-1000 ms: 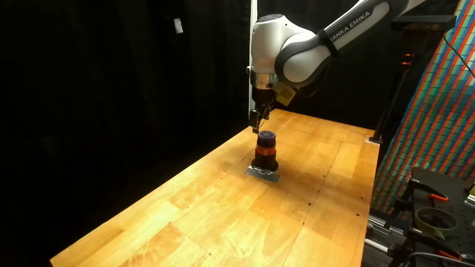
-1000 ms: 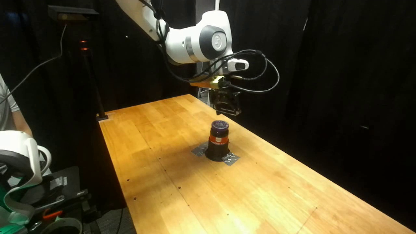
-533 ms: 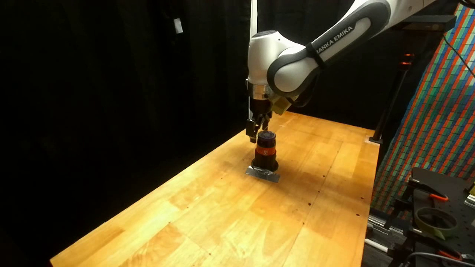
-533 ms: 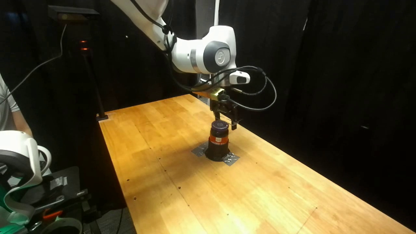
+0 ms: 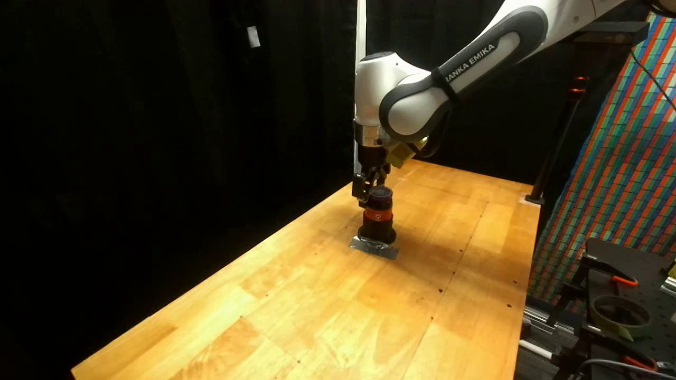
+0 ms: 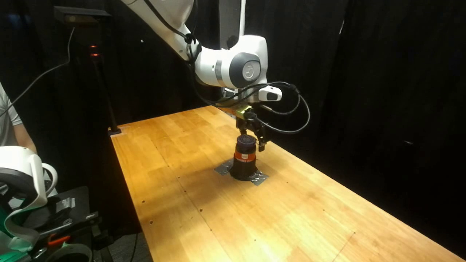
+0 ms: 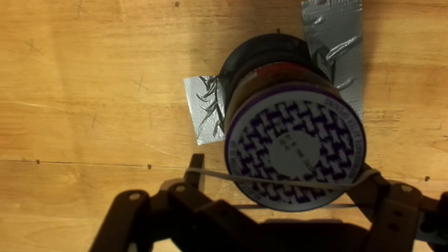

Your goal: Put the elastic rubber on the object that is attached to the table

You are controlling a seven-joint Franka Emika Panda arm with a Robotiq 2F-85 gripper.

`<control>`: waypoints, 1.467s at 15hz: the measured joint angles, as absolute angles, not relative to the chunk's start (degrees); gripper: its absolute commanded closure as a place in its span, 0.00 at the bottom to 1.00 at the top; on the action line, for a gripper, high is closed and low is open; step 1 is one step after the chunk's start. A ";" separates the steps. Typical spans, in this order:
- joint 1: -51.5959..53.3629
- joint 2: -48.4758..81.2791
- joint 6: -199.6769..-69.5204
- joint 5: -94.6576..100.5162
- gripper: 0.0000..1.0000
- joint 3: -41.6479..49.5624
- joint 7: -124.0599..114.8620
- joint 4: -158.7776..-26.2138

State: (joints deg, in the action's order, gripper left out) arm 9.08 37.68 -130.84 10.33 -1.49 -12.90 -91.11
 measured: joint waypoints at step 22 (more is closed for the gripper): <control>2.81 29.92 -124.05 -6.55 0.50 -6.50 3.49 -103.76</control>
State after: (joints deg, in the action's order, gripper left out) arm 2.81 29.92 -124.05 -6.55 -6.50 3.49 -103.76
